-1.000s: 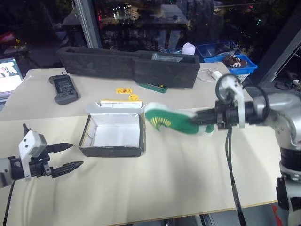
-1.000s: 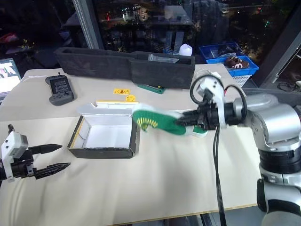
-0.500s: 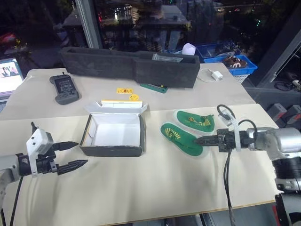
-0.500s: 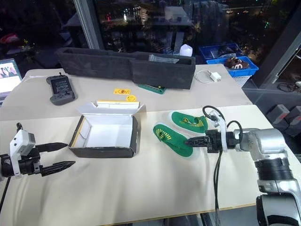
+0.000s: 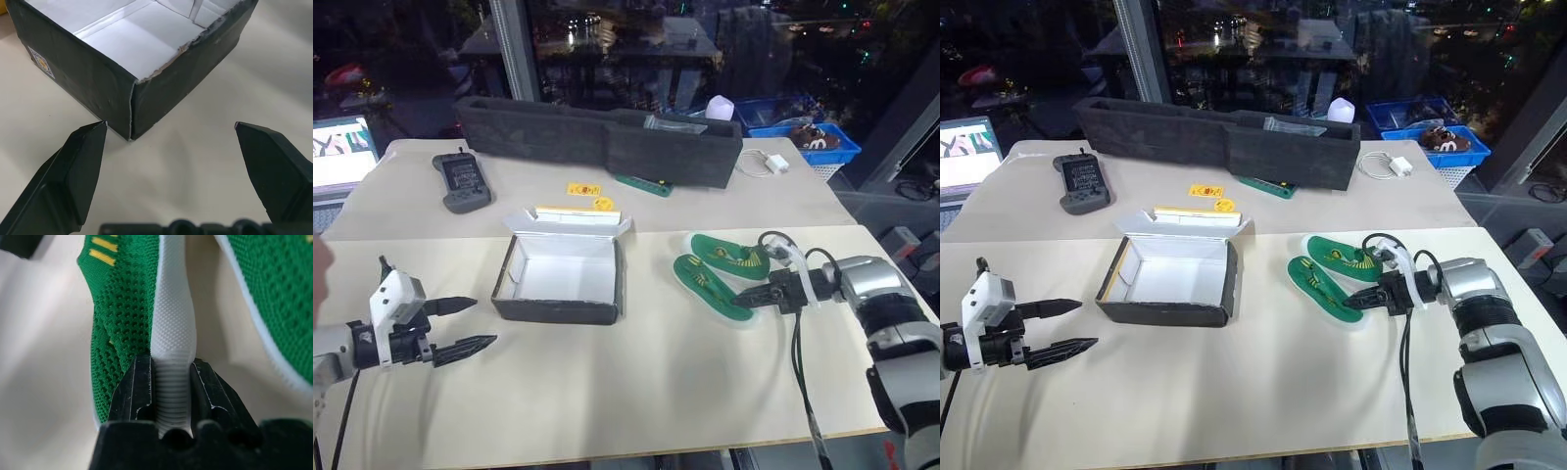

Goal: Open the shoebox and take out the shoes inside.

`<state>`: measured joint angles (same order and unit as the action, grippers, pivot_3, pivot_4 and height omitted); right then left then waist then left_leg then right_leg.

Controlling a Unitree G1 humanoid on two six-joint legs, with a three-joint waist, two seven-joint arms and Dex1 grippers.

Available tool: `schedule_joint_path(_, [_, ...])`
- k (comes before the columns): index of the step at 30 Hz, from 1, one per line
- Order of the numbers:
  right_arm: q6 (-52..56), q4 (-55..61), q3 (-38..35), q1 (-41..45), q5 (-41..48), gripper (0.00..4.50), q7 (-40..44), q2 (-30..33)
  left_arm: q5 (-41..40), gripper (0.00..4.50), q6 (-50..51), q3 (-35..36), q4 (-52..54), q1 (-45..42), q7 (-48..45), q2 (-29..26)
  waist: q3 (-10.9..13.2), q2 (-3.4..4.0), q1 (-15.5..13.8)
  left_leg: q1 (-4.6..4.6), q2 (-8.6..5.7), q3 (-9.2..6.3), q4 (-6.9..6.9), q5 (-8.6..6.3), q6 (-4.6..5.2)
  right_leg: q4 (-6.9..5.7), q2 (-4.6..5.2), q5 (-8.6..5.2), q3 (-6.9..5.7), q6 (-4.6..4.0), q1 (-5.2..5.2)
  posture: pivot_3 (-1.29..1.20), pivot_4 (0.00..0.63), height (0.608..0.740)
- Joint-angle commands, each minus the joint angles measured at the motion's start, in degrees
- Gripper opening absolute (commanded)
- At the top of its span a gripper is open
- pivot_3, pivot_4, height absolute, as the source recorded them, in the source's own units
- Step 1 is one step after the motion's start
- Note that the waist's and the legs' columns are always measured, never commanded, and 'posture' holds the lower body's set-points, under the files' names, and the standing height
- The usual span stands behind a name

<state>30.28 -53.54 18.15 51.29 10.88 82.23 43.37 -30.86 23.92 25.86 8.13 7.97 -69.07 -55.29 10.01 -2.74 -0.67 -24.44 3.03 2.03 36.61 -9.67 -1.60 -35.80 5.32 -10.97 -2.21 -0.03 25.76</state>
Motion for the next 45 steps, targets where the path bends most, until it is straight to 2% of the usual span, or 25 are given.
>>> schedule_joint_path(1, [-3.6,-5.5,1.1,0.0,-6.8,0.84,-4.0,0.9,-0.5,4.50,-0.5,1.6,1.3,0.4,0.3,0.1,0.0,0.02,-0.1,0.10,0.00,0.02,0.03,-0.05,-0.09,0.06,0.03,0.00,0.00,0.01,0.02,0.00,0.150,0.738])
schedule_joint_path(3, [-3.8,-6.3,1.0,0.4,-7.5,1.51,-4.4,0.9,-0.5,4.50,-0.6,1.5,1.3,0.4,0.4,0.1,0.0,0.12,-0.1,0.16,0.01,0.02,0.03,-0.09,-0.14,0.35,0.06,0.00,-0.06,0.02,-0.19,0.00,0.150,0.738])
schedule_joint_path(4, [-3.9,-6.7,0.9,0.5,-7.8,1.70,-4.5,0.9,-0.5,4.50,-0.7,1.5,1.2,0.4,0.4,0.0,0.0,0.16,-0.2,0.14,0.04,0.02,0.03,-0.09,-0.15,0.56,0.05,0.03,-0.10,0.07,-0.28,0.00,0.150,0.738])
schedule_joint_path(6, [-5.6,-6.7,0.0,0.3,-8.6,2.45,-6.1,1.0,-0.4,4.50,-0.9,1.3,1.0,0.3,0.4,0.0,-0.1,0.16,-0.1,0.15,0.07,0.02,0.03,-0.10,-0.15,0.80,0.05,0.07,-0.13,0.14,-0.44,0.00,0.150,0.738])
schedule_joint_path(9, [-9.4,-3.1,0.2,-1.4,-11.4,3.30,-7.8,3.1,0.3,4.50,-1.7,0.7,0.0,-0.1,0.3,-0.1,-0.2,0.01,0.0,0.17,0.07,0.07,0.03,-0.10,-0.15,0.82,0.07,0.10,-0.13,0.18,-0.50,0.00,0.150,0.738])
schedule_joint_path(12, [-9.4,5.0,-0.2,-4.0,-12.3,3.30,-6.2,6.4,0.8,4.50,-2.3,0.4,-0.8,-0.3,0.2,-0.1,-0.3,-0.07,-0.2,0.13,0.04,0.09,0.03,-0.10,-0.15,0.80,0.11,0.13,-0.12,0.24,-0.48,0.00,0.150,0.738])
schedule_joint_path(17, [-4.4,21.4,-2.3,-9.8,-10.3,3.30,-3.8,12.8,1.2,4.50,-2.7,-0.2,-2.6,-1.7,0.9,0.4,-0.1,0.52,-1.5,0.04,-0.02,0.15,0.01,-0.10,-0.15,0.74,0.22,0.17,-0.12,0.30,-0.41,0.00,0.150,0.738])
schedule_joint_path(20, [0.8,33.1,-6.0,-15.9,-7.3,3.30,-3.9,17.1,3.0,4.50,-4.2,-0.1,-5.1,-2.2,3.7,2.1,-0.2,0.61,-2.1,-0.19,-0.03,0.16,-0.09,-0.10,-0.15,0.71,0.22,0.17,-0.13,0.30,-0.37,0.00,0.150,0.738])
schedule_joint_path(22, [6.8,40.1,-11.1,-19.8,-3.9,3.30,-6.4,18.0,4.7,4.50,-4.6,0.0,-6.1,-1.7,7.8,4.1,-0.2,0.65,-2.2,-0.32,-0.03,0.18,-0.15,-0.09,-0.11,0.72,0.21,0.15,-0.13,0.33,-0.22,0.00,0.150,0.738])
schedule_joint_path(24, [14.1,46.4,-18.6,-22.9,-0.8,3.30,-12.6,16.1,5.2,4.50,-3.2,0.9,-5.8,-1.3,13.7,7.6,-0.2,0.65,-1.9,-0.38,-0.02,0.18,-0.17,0.01,0.19,0.71,0.17,0.10,-0.12,0.41,-0.18,0.00,0.150,0.738])
schedule_joint_path(28, [26.5,54.9,-32.5,-23.6,3.3,3.30,-26.8,7.7,7.7,4.50,-4.2,2.9,-6.2,-2.5,25.9,14.3,-0.2,0.64,-0.8,-0.41,0.04,0.25,-0.14,0.03,0.34,0.67,0.08,0.20,0.00,0.56,-0.08,0.00,0.150,0.738])
schedule_joint_path(30, [26.8,57.9,-39.4,-23.0,2.9,3.30,-36.3,2.1,9.6,4.50,-5.3,3.3,-6.4,-3.4,32.5,17.8,-0.2,0.63,-0.7,-0.40,0.05,0.22,-0.11,0.03,0.34,0.62,0.03,0.27,0.00,0.60,-0.08,0.00,0.150,0.738])
schedule_joint_path(33, [20.7,60.8,-47.0,-22.5,0.8,3.30,-50.5,-6.7,12.4,4.50,-6.6,4.0,-7.0,-5.4,41.9,22.5,-0.2,0.63,-0.8,-0.38,0.05,0.19,0.00,0.03,0.33,0.56,0.01,0.30,0.00,0.51,-0.13,0.00,0.150,0.738])
schedule_joint_path(37, [5.3,57.7,-45.8,-28.8,-7.9,3.30,-63.8,-10.4,15.7,4.50,-11.2,4.9,-12.4,-9.1,51.5,26.7,-0.2,0.61,-1.3,-0.34,0.03,0.19,0.11,0.03,0.33,0.66,0.04,0.33,-0.03,0.51,-0.40,0.00,0.150,0.738])
schedule_joint_path(40, [-2.9,54.9,-42.5,-33.3,-11.6,3.30,-67.5,-10.7,16.4,4.50,-13.9,5.1,-16.3,-10.7,54.5,28.1,-0.2,0.61,-1.4,-0.30,-0.05,0.23,0.15,0.04,0.36,0.74,0.12,0.34,-0.01,0.54,-0.51,0.00,0.150,0.738])
schedule_joint_path(45, [-9.8,49.9,-40.5,-37.1,-13.2,3.30,-69.7,-10.5,15.5,4.50,-19.3,5.9,-21.5,-12.4,55.9,29.7,-0.3,0.73,-0.6,-0.23,-0.03,0.24,0.15,0.09,0.44,0.69,0.10,0.34,0.03,0.54,-0.53,0.00,0.150,0.738])
